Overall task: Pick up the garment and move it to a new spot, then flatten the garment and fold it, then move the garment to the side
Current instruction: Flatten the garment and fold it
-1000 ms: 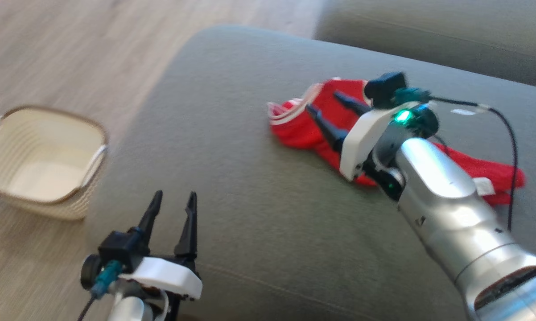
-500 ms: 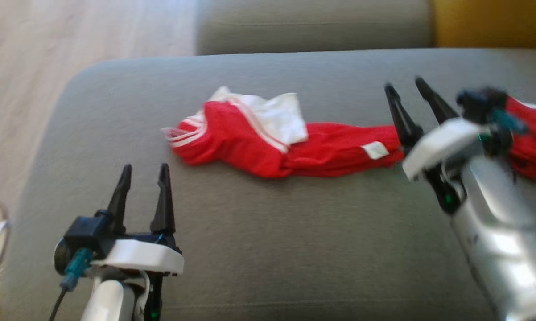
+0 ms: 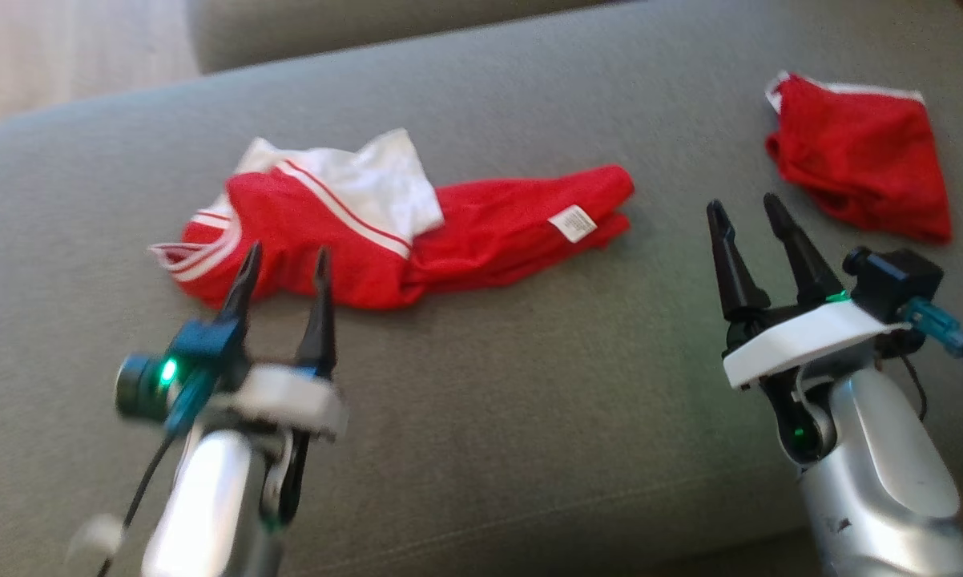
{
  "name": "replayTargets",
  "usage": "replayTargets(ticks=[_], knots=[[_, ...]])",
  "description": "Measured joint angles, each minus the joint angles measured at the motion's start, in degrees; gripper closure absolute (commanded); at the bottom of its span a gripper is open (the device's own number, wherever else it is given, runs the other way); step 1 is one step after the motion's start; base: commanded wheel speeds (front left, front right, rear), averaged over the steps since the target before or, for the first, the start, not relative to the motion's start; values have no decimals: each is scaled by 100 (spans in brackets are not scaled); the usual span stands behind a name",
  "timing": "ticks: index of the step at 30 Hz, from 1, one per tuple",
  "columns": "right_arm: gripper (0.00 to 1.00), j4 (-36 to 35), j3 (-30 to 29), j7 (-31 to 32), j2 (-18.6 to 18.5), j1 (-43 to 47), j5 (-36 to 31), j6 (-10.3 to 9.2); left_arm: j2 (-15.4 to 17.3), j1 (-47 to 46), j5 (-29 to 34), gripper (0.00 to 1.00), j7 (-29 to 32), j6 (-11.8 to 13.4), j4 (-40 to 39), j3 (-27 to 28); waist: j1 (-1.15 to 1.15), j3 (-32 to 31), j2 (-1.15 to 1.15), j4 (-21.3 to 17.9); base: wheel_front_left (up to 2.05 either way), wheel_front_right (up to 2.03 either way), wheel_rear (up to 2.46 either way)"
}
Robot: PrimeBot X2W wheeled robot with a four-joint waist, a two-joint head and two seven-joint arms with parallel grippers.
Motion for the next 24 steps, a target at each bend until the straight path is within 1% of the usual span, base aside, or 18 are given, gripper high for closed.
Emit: replayTargets(ticks=[3,5,9,12,13,17,21,23,24], knots=[[0,-249,-19,59,22,3,-1,0,2,-658,258,0,22,5,659,-171,0,212,0,-178,0,0,0],[0,-349,-15,97,25,3,-2,0,7,-1168,434,0,259,14,1131,-282,0,358,0,-304,0,0,0],[0,-490,75,97,34,1,22,0,8,-2199,697,0,802,169,2060,-405,1,650,0,-585,0,0,0],[0,-519,222,87,45,0,189,0,25,-2878,934,0,1099,283,2716,-475,1,871,0,-813,0,0,0],[0,-517,257,82,47,-15,274,0,68,-3278,1038,0,1263,316,3153,-508,1,1021,0,-955,0,0,0],[0,-504,393,26,52,-24,400,0,335,-3927,1308,0,1546,396,3919,-631,1,1293,0,-1215,0,0,0],[0,-454,546,-22,60,-73,542,0,646,-4463,1572,0,1783,415,4539,-750,1,1518,0,-1432,0,0,0],[0,-410,646,-23,65,-134,608,0,706,-4656,1607,0,1818,399,4743,-801,0,1608,0,-1521,0,0,0],[0,-397,693,-24,66,-164,630,0,710,-4736,1608,0,1819,343,4831,-813,0,1646,0,-1560,0,0,0]])
